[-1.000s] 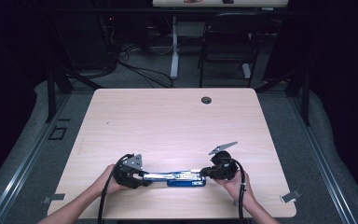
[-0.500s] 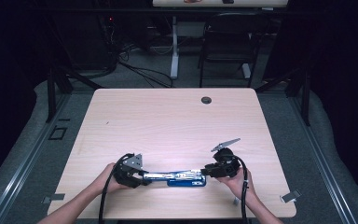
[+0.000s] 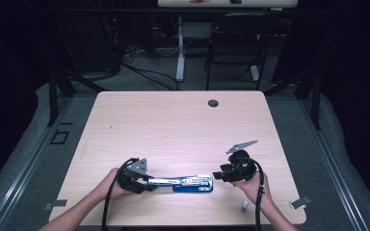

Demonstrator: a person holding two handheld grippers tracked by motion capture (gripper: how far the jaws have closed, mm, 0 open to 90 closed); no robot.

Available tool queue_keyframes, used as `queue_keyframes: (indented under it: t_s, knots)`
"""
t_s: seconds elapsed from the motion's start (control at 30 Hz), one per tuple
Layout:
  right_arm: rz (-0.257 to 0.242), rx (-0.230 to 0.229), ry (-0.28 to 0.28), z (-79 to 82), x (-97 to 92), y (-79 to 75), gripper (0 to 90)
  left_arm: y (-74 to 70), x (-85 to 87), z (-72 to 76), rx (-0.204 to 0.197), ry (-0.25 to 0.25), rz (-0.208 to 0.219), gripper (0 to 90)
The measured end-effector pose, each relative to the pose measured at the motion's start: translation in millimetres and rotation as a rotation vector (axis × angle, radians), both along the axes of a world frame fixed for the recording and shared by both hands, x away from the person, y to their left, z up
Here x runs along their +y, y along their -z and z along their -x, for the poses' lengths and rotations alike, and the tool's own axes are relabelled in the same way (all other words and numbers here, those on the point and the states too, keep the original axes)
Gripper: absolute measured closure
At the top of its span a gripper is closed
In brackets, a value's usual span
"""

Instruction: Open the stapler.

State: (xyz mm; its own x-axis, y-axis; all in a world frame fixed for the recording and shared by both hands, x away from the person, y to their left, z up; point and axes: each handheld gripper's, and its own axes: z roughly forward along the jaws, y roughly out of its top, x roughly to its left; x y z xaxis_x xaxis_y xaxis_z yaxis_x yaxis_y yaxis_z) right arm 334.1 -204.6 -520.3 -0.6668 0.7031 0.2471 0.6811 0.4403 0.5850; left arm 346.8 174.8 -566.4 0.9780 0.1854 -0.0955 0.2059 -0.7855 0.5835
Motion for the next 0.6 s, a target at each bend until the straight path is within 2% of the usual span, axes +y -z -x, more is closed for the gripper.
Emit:
queue_keyframes:
  t_s: [0.03,0.07,0.1,0.2,0.3,0.4,0.53,0.6]
  knots:
    - [0.001,0.002,0.002,0.9,-0.6,-1.1,46.2,1.0,-0.4,0.8,-0.012,-0.011,0.006,64.7]
    - [0.004,-0.003,0.001,2.1,-1.8,-3.0,43.3,0.3,-0.5,0.9,-0.017,-0.013,-0.006,64.7]
    - [0.013,-0.008,0.001,4.5,-3.7,-6.2,38.1,1.5,-0.6,0.7,-0.009,-0.011,0.008,64.7]
    - [0.020,-0.015,-0.002,7.8,-4.8,-9.2,35.7,1.2,-0.5,0.3,-0.004,-0.007,-0.002,64.7]
    - [0.048,-0.017,-0.005,15.3,-8.1,-15.2,29.5,1.5,-0.8,0.4,-0.008,-0.008,0.002,64.7]
    - [0.030,-0.013,0.003,18.9,-13.0,-18.4,28.5,1.4,-0.9,0.3,-0.008,-0.007,0.001,64.7]
    - [0.012,-0.028,0.048,25.7,-26.2,-24.1,27.2,1.0,-0.6,-0.3,-0.005,0.000,-0.004,64.7]
    - [0.039,-0.038,0.081,31.0,-36.8,-29.0,26.9,1.1,-0.6,-0.4,-0.005,0.000,-0.004,64.8]
